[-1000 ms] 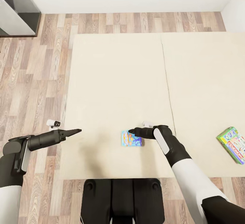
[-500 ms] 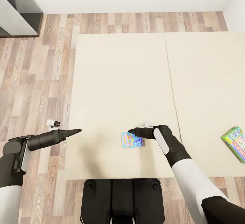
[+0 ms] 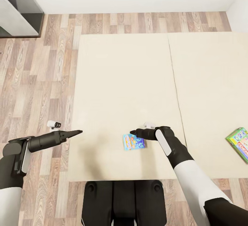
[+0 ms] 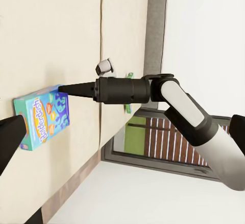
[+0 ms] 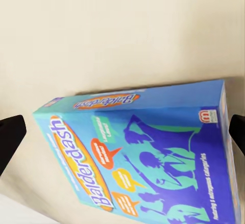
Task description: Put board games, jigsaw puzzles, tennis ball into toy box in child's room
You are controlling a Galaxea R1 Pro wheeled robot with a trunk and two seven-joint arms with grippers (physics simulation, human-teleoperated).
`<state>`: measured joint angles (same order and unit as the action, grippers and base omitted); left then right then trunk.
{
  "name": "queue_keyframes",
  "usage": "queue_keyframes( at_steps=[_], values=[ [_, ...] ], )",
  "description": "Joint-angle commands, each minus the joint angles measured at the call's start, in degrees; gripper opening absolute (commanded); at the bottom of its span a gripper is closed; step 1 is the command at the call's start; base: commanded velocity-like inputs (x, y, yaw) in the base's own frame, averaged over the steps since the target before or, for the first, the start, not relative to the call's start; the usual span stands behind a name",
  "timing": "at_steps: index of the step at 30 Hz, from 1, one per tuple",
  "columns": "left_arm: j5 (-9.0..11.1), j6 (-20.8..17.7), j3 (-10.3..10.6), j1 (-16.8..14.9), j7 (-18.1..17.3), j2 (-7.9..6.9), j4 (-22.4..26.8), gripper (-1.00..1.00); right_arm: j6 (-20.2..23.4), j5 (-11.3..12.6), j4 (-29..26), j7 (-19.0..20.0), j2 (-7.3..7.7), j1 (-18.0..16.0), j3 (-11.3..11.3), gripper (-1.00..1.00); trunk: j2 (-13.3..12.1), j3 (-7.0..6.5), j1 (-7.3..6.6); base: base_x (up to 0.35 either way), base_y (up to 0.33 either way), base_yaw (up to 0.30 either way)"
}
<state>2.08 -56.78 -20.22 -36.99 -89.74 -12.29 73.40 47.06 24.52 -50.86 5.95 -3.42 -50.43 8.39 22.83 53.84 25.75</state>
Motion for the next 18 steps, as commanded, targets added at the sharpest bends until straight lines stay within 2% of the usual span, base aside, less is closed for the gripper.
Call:
queue_keyframes(
  at_steps=[1, 18],
  values=[
    [-0.06, -0.61, 0.0, -0.01, -0.26, -0.01, 0.02, 1.0, 0.23, -0.44, -0.03, 0.38, -0.01, -0.02, -0.05, 1.0, 0.09, 0.06, 0.03, 0.0, 0.038, 0.0],
    [-0.06, -0.61, 0.0, -0.01, -0.26, -0.01, -0.01, 1.0, -0.47, -0.4, -0.03, 0.42, -0.01, -0.02, -0.02, 1.0, 0.09, 0.06, 0.03, 0.0, 0.05, 0.0]
  ],
)
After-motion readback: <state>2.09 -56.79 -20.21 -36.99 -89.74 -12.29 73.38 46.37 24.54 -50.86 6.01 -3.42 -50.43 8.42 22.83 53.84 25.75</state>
